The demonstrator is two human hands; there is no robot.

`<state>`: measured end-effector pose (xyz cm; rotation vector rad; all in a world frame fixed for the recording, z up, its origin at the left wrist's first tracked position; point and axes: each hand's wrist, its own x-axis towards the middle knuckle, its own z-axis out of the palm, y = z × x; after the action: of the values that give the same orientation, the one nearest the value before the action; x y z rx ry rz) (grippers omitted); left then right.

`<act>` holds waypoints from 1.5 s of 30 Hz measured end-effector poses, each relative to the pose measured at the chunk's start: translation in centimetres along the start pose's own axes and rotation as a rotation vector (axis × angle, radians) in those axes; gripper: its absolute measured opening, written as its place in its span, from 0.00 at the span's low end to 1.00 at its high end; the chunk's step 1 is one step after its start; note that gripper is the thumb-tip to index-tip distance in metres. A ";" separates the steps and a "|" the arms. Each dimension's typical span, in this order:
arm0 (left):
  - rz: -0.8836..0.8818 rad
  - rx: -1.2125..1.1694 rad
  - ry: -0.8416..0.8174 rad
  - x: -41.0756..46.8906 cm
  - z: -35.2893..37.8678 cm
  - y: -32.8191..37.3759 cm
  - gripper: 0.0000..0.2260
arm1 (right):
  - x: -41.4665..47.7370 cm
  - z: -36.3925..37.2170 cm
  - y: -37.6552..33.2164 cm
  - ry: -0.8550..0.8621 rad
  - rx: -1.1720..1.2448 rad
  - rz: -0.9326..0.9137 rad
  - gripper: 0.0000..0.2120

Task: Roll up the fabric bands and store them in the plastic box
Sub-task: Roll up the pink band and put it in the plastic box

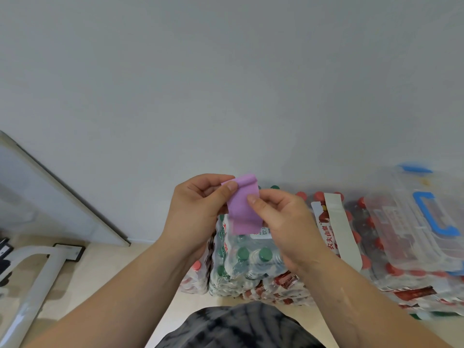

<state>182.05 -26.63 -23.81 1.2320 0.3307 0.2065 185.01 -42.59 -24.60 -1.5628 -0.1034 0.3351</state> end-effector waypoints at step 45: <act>-0.033 0.048 -0.092 -0.3 1.3 -0.1 0.08 | -0.4 -0.3 -0.8 0.274 0.019 -0.244 0.07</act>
<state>182.27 -27.90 -23.45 1.2787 0.2769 0.1139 184.80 -42.95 -23.73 -1.5428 -0.0759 -0.0710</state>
